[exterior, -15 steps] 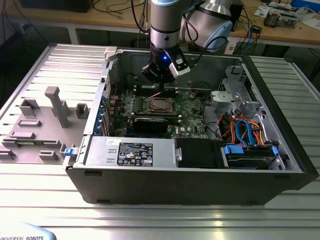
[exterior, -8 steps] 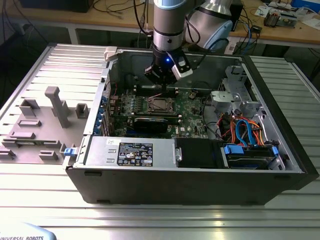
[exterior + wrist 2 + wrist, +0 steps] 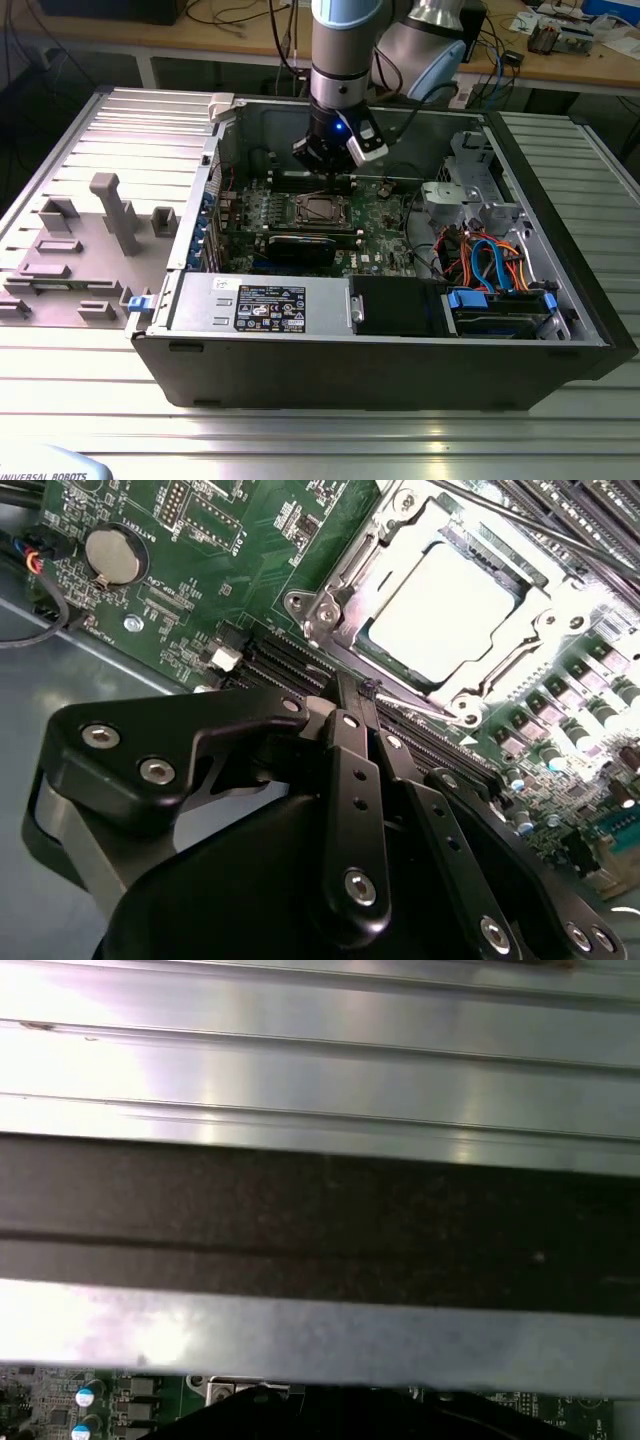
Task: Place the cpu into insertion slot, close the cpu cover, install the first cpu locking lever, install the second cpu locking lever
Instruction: 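Install the first cpu locking lever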
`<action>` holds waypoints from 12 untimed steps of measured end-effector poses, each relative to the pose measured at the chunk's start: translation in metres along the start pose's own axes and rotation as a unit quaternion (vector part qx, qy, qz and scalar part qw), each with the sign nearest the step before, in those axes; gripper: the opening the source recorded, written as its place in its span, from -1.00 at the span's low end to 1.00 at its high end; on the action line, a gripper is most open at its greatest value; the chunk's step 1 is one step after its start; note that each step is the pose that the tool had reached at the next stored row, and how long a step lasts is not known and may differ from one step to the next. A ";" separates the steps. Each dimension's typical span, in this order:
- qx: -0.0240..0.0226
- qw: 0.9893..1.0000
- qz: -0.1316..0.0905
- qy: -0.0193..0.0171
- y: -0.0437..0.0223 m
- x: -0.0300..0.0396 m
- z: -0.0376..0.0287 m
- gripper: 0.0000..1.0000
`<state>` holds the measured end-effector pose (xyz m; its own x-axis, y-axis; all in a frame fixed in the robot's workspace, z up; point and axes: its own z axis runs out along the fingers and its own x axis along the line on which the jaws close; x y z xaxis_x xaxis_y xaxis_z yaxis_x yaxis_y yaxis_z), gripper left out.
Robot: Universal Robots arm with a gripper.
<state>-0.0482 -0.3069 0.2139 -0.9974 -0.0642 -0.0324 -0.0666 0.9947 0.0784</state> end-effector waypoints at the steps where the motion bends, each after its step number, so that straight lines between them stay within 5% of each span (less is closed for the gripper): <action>1: 0.000 1.000 0.000 0.000 -0.0002 -0.0001 0.0017 -0.79; 6: 0.000 1.000 0.000 0.001 -0.0009 -0.0011 0.0095 -0.79; 12: 0.000 1.000 0.000 0.001 -0.0008 -0.0014 0.0093 -0.79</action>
<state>-0.0465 -0.3069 0.2046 -0.9975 -0.0643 -0.0295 -0.0665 0.9947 0.0787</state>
